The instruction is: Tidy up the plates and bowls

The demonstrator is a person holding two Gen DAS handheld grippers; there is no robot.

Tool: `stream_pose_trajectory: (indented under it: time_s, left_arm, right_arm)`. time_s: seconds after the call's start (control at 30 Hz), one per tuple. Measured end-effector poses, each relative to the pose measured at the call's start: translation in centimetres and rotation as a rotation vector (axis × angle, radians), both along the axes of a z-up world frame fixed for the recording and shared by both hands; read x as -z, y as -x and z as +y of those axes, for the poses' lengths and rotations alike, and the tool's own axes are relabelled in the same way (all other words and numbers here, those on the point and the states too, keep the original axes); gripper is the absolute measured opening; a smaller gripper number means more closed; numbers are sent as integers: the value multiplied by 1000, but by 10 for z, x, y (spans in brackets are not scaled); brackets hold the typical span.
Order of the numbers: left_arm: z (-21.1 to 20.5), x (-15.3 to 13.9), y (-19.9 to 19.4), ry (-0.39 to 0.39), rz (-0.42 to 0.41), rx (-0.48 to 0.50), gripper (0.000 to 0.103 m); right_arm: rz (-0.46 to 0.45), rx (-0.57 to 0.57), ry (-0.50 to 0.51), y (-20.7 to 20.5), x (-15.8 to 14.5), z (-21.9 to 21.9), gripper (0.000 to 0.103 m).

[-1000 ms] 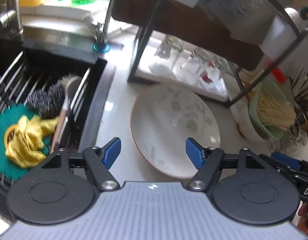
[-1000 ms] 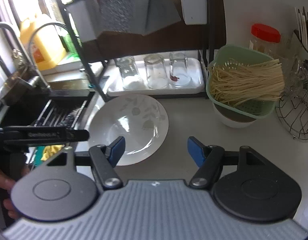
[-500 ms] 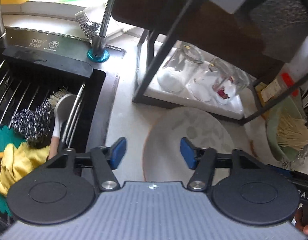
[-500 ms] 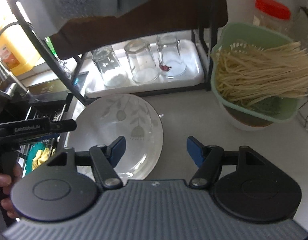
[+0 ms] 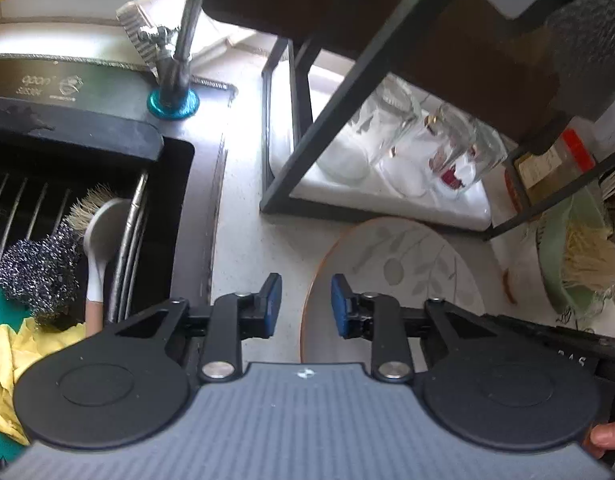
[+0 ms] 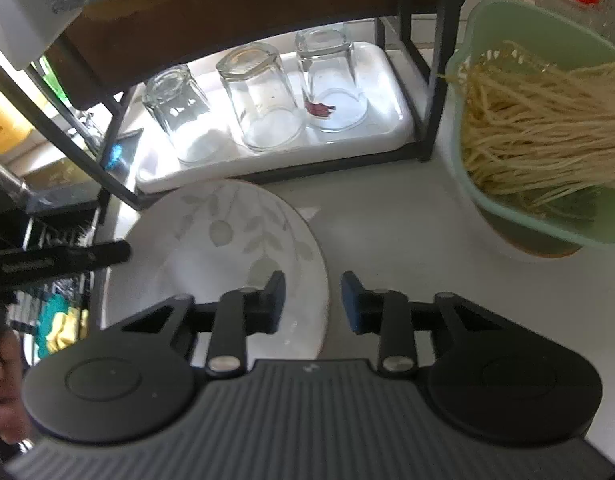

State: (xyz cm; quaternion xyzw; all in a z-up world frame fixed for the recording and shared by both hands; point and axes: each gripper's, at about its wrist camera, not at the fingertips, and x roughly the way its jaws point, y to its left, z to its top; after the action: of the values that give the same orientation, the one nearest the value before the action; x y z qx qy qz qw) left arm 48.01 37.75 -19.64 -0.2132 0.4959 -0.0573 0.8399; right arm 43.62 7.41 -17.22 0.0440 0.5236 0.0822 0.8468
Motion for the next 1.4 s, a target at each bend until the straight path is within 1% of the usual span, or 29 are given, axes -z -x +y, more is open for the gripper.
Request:
stream_pose_trajectory:
  time_s: [0.1, 0.13, 0.17, 0.33, 0.37, 0.43, 0.47, 0.5, 0.57, 0.67, 0.73, 0.8, 0.9, 1.13, 1.2, 1.4]
  left_arm:
    - [-2, 6, -2, 21, 15, 16, 22]
    - [-3, 8, -2, 31, 18, 24, 18]
    - [-3, 10, -2, 35, 19, 29, 17]
    - [-5, 17, -1, 41, 19, 24, 17]
    - [-5, 18, -1, 49, 25, 27, 17]
    - [1, 23, -3, 102, 46, 18, 17]
    - [3, 25, -4, 115, 48, 21, 16]
    - [3, 26, -4, 117, 46, 23, 17]
    - [2, 27, -3, 121, 50, 23, 16]
    - [0, 23, -1, 90, 56, 25, 16]
    - [4, 21, 1, 101, 48, 10, 17]
    - [7, 19, 3, 121, 51, -3, 17]
    - [5, 10, 8, 103, 38, 13, 17]
    - [5, -13, 23, 143, 28, 36, 18]
    - [5, -20, 29, 160, 29, 38, 18]
    - [-7, -39, 48, 171, 11, 53, 18]
  right_arm:
    - [-8, -6, 7, 0, 3, 4, 30]
    - [-8, -8, 12, -1, 3, 5, 28]
    - [-6, -6, 18, -2, 3, 5, 27]
    - [-11, -29, 46, -5, 4, 9, 26]
    - [-12, -34, 48, -5, 5, 9, 26]
    - [-13, -40, 39, -7, 9, 7, 26]
    - [-17, -46, 31, -8, 11, 5, 25]
    - [-17, -51, 25, -8, 14, 4, 23]
    - [-13, -64, 14, -9, 19, 3, 23]
    - [21, -78, -16, -11, 24, 1, 24]
    - [51, -83, -61, -13, 21, -2, 24]
    - [52, -94, -78, -10, 17, -2, 24]
    - [59, -100, -86, -4, 12, -3, 24]
    - [48, -61, -152, 18, -10, -21, 24]
    - [45, -70, -160, 26, -19, -23, 24]
    - [21, -55, -178, 49, -41, -33, 24]
